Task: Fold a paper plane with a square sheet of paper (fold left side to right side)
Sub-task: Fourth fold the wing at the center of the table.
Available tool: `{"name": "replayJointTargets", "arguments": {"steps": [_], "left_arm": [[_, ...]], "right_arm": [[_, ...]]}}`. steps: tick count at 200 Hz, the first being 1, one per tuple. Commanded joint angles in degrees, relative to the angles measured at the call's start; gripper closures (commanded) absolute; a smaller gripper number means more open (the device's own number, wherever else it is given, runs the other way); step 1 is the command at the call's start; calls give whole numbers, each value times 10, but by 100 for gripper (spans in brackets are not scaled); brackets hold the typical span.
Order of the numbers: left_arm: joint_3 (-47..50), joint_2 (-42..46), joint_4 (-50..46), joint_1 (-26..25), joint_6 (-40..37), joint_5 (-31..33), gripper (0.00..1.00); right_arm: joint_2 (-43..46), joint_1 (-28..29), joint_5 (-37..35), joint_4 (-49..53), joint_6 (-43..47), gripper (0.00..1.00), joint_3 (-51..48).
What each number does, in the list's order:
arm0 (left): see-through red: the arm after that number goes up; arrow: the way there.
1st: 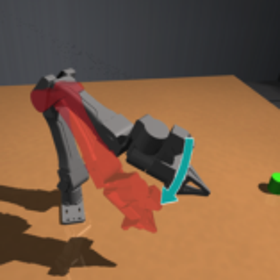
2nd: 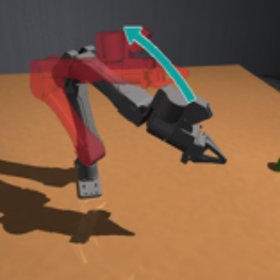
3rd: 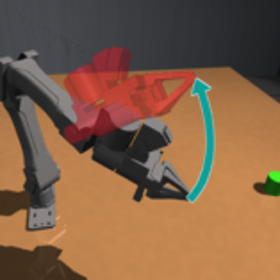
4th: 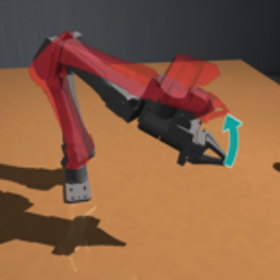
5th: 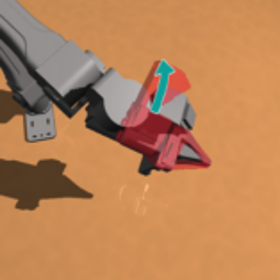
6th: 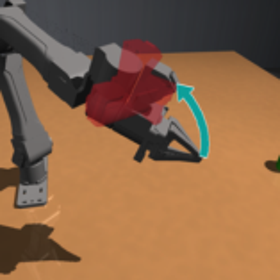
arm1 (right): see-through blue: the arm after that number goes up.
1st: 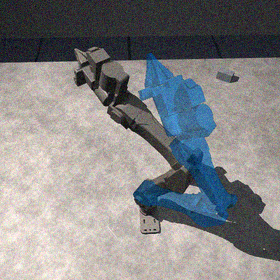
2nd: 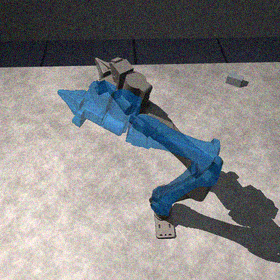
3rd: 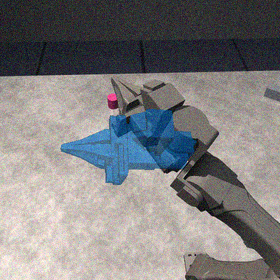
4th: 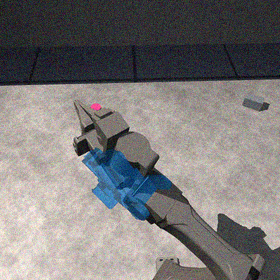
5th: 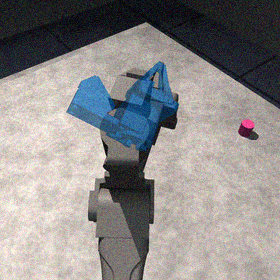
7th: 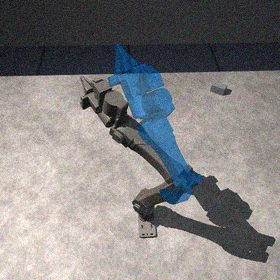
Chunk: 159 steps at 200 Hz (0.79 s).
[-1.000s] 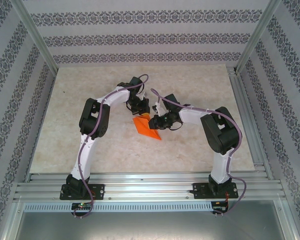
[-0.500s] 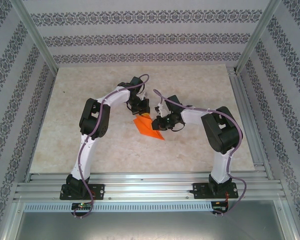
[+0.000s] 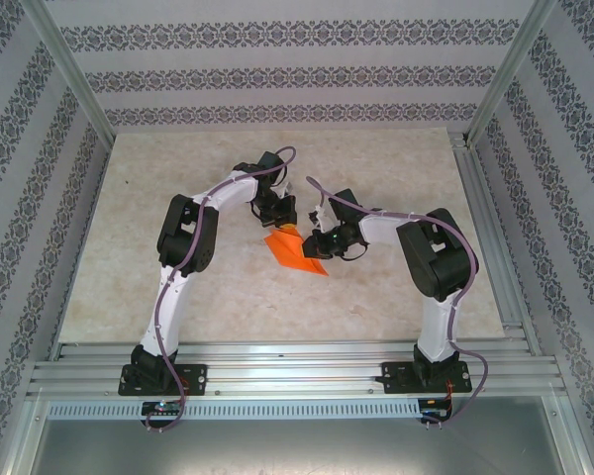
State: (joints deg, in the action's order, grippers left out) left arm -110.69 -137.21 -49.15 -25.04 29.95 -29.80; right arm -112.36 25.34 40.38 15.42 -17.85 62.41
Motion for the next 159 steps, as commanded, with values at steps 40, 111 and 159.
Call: {"name": "replayJointTargets", "arguments": {"steps": [40, 111, 159], "left_arm": [[8, -17, -58, 5, -22, 73, 100], [-4, 59, -23, 35, -17, -6, 87], [94, 196, 5, 78, -16, 22, 64]], "right_arm": [[-6, 8, 45, -7, 17, 91, 10], [-2, 27, 39, -15, 0, 92, 0], [1, 27, 36, -35, -23, 92, -6]]}}
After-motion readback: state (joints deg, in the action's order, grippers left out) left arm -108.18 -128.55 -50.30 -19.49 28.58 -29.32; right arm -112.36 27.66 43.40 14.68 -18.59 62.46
